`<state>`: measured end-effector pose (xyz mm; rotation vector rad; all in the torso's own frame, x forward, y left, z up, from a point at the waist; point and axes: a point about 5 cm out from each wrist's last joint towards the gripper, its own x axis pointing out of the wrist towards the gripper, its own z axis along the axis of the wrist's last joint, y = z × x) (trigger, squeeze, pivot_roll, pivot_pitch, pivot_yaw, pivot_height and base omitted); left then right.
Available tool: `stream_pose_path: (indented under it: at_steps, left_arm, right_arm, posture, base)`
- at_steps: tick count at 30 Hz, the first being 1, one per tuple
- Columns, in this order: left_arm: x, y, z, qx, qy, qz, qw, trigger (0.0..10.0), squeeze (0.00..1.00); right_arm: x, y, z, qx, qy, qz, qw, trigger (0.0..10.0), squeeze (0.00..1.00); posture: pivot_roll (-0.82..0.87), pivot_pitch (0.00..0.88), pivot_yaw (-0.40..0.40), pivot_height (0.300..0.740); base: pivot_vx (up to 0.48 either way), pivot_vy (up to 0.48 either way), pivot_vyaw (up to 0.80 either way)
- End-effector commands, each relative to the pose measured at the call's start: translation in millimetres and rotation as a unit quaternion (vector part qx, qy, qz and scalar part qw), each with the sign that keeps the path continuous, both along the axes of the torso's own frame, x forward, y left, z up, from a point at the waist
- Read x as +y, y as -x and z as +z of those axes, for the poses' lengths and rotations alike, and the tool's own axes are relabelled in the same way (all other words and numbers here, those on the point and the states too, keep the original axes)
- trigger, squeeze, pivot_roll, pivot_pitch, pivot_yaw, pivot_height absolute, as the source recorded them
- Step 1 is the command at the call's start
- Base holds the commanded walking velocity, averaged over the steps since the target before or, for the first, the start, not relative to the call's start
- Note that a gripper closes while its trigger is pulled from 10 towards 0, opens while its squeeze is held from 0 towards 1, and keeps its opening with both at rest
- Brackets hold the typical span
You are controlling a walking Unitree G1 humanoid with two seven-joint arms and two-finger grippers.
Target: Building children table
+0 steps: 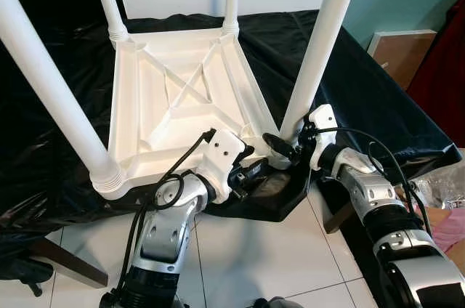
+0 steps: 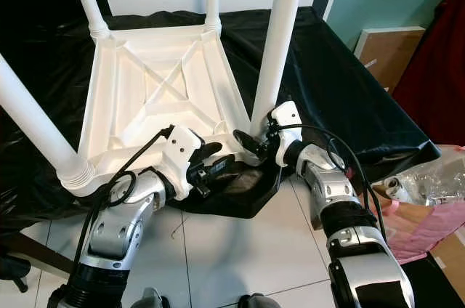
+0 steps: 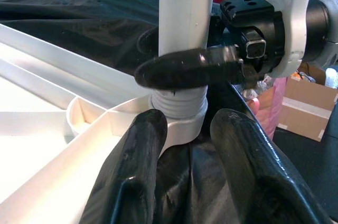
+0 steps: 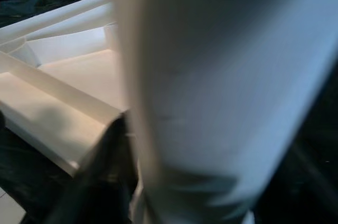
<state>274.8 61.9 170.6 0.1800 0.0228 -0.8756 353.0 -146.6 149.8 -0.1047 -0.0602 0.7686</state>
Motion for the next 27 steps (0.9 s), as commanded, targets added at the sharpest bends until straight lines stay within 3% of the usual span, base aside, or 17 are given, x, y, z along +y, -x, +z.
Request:
stream_pose_path:
  at_steps: [1,8,9,10,11,14,15,19,24,25,27]
  left_arm:
    - [1.0,-0.5,-0.5,-0.003,0.004,0.041,0.999,10.0,0.00]
    - [1.2,-0.6,0.0,-0.005,0.002,0.042,0.999,10.0,0.00]
    - [0.9,-0.7,0.3,-0.005,0.002,0.042,0.999,10.0,0.00]
    - [0.9,-0.7,0.3,-0.005,0.002,0.042,0.999,10.0,0.00]
    - [0.7,-0.7,0.2,-0.005,0.001,0.041,0.999,10.0,0.00]
    - [0.6,-1.1,0.1,-0.004,0.001,0.040,0.999,10.0,0.00]
    - [0.2,-1.4,0.3,-0.005,0.001,0.039,0.999,10.0,0.00]
    - [0.0,-1.5,0.4,-0.005,0.001,0.039,0.999,10.0,0.00]
    - [-0.7,-1.2,0.4,-0.005,0.001,0.037,0.999,10.0,0.00]
    - [-1.1,-1.0,0.5,-0.005,0.001,0.036,0.999,10.0,0.00]
    - [-1.1,-1.0,0.5,-0.005,0.001,0.036,0.999,10.0,0.00]
  right_arm:
    - [0.9,1.6,-7.2,0.013,0.007,0.011,1.000,0.0,0.00]
    - [-5.3,2.4,-14.2,0.023,0.008,-0.007,1.000,0.0,0.00]
    - [-6.0,2.1,-15.3,0.025,0.007,-0.011,1.000,1.5,0.00]
    - [-6.0,2.1,-15.3,0.025,0.007,-0.011,1.000,1.5,0.00]
    - [-5.9,2.0,-16.1,0.026,0.003,-0.020,0.999,10.0,0.00]
    - [-5.2,2.0,-17.2,0.028,-0.001,-0.034,0.999,10.0,0.00]
    - [-3.1,1.7,-21.5,0.031,-0.001,-0.072,0.997,10.0,0.00]
    - [-2.3,1.8,-23.2,0.031,0.002,-0.085,0.996,10.0,0.00]
    - [4.7,5.0,-27.2,0.032,-0.014,-0.126,0.991,10.0,0.00]
    - [7.1,6.0,-29.5,0.038,-0.027,-0.157,0.986,10.0,0.00]
    - [7.1,6.0,-29.5,0.038,-0.027,-0.157,0.986,10.0,0.00]
  posture:
    - [0.02,0.083,-0.065,0.740]
    - [0.02,0.082,-0.062,0.740]
    - [0.02,0.082,-0.062,0.740]
    - [0.02,0.082,-0.062,0.740]
    - [0.01,0.081,-0.060,0.740]
    - [0.01,0.082,-0.060,0.740]
    - [0.01,0.082,-0.058,0.740]
    - [0.01,0.082,-0.058,0.740]
    - [0.00,0.084,-0.054,0.740]
    - [0.00,0.083,-0.054,0.740]
    - [0.00,0.083,-0.054,0.740]
  base:
    - [0.000,0.000,0.00]
    - [0.000,0.000,0.00]
    - [0.000,0.000,0.00]
    - [0.000,0.000,0.00]
    - [0.000,0.000,0.00]
    - [0.000,0.000,0.00]
    - [0.000,0.000,0.00]
    - [0.000,0.000,0.00]
    - [0.000,0.000,0.00]
    - [0.000,0.000,0.00]
    - [0.000,0.000,0.00]
